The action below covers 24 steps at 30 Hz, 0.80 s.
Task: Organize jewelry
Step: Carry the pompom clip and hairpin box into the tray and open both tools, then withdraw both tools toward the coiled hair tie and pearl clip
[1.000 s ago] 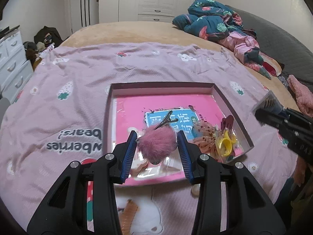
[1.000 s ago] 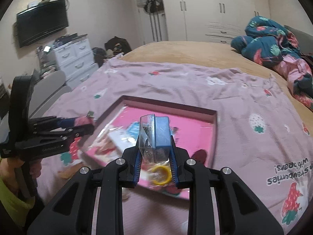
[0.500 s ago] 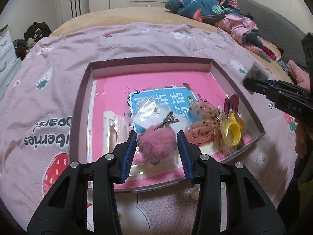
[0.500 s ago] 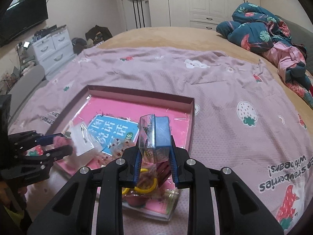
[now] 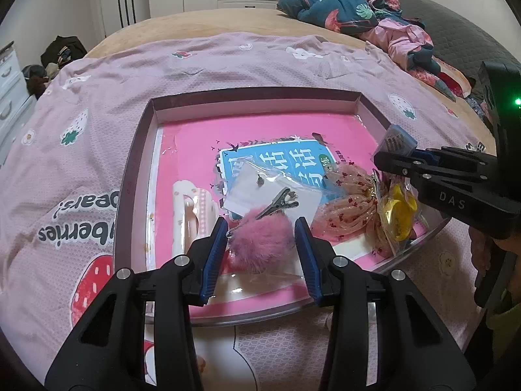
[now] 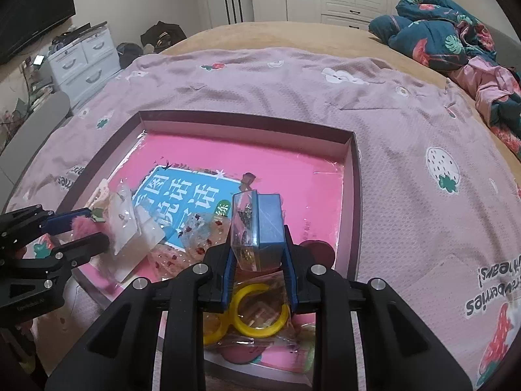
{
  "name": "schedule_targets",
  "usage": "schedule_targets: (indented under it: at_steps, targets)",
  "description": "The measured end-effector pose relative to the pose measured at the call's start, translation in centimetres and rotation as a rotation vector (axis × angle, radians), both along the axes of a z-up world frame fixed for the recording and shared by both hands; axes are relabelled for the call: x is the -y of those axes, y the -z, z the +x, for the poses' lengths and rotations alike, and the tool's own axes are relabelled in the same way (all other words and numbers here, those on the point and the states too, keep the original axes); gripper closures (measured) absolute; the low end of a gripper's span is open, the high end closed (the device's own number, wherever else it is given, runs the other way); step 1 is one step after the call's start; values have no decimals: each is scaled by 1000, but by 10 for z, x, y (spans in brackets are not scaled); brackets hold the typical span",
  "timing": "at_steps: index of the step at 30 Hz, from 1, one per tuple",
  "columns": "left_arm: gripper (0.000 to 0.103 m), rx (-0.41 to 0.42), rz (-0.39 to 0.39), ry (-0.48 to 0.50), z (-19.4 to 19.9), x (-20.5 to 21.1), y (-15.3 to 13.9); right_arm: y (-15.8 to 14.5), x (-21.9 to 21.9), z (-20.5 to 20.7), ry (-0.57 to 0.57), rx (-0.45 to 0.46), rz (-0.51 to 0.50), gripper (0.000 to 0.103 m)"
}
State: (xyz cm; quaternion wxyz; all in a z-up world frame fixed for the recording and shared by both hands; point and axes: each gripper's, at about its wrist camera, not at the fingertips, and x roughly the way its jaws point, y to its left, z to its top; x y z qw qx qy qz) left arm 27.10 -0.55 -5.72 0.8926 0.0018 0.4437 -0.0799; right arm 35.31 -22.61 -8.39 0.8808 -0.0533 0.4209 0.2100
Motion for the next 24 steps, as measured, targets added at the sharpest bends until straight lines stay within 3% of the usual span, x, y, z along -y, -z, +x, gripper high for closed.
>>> schedule_targets:
  at_steps: [2, 4, 11, 17, 21, 24]
  targets:
    - [69, 1, -4, -2, 0, 0, -1, -1, 1, -2, 2, -1, 6, 79]
    - [69, 5, -2, -2, -1, 0, -1, -3, 4, -6, 3, 3, 17, 71]
    - [68, 9, -14, -1, -3, -1, -4, -18, 19, -21, 20, 36, 51, 58]
    - [58, 31, -19, -5, -8, -2, -14, -38, 39, -41, 50, 79, 103, 45]
    - [44, 59, -35, -14, -16, -6, -26, -50, 54, -59, 75, 107, 146, 29]
    - [33, 94, -41, -28, -27, -10, -40, -59, 61, -73, 83, 134, 165, 22]
